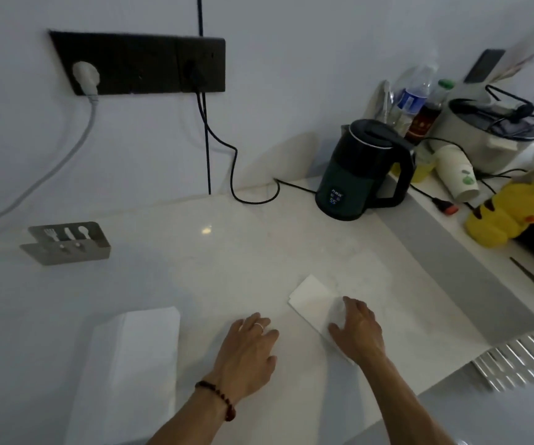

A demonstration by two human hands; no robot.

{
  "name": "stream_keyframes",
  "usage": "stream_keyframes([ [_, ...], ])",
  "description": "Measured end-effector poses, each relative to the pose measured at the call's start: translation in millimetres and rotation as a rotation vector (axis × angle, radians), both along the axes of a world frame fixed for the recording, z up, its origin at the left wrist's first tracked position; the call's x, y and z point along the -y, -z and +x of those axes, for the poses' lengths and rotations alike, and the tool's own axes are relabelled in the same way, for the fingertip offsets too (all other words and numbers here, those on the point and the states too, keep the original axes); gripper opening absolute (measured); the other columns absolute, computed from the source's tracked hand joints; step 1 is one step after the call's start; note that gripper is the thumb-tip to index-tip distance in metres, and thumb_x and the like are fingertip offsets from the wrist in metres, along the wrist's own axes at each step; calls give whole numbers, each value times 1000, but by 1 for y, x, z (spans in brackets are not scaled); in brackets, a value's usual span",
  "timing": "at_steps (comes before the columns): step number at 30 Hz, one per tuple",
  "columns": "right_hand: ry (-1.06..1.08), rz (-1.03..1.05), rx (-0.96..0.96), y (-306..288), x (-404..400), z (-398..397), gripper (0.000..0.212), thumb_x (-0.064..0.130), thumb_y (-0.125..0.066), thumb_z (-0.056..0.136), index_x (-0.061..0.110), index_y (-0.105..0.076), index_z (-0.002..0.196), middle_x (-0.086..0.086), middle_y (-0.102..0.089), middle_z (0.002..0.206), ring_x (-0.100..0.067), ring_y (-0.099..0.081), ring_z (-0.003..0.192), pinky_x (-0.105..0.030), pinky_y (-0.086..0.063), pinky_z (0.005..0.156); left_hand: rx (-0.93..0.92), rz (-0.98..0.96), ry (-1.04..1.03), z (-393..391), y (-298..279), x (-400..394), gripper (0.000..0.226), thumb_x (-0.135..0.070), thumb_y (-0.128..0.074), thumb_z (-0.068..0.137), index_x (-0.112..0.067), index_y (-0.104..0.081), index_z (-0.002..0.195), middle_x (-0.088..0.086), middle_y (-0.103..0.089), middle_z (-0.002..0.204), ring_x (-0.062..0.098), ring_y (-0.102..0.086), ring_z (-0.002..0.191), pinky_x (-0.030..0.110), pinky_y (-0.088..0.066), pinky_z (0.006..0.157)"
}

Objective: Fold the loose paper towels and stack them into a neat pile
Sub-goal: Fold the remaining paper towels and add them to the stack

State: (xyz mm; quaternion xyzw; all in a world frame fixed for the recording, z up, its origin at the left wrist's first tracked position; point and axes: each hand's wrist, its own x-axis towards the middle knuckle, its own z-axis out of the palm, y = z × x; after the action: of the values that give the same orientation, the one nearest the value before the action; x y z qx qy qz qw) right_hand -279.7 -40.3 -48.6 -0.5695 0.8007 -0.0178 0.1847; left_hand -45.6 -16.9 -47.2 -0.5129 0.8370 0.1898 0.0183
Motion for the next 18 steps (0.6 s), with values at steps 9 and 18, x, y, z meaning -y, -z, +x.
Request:
stream_keyframes([
  [9, -102, 23, 369, 5, 14, 3, 31, 15, -59, 89, 24, -60, 118, 3, -65, 105, -13, -56, 86, -21, -44, 78, -199, 53, -260, -30, 6, 7, 41, -37, -45, 98, -23, -51, 135, -7, -51, 138, 10, -39, 130, 24, -30, 107],
  [18, -7, -275, 657, -1, 1, 32, 15, 8, -63, 88, 18, -69, 78, 10, -67, 73, -4, -61, 67, -13, -45, 62, -491, 270, -530, -36, -4, 13, 32, -33, -52, 97, -24, -61, 126, -8, -60, 119, 2, -57, 101, 9, -41, 86],
])
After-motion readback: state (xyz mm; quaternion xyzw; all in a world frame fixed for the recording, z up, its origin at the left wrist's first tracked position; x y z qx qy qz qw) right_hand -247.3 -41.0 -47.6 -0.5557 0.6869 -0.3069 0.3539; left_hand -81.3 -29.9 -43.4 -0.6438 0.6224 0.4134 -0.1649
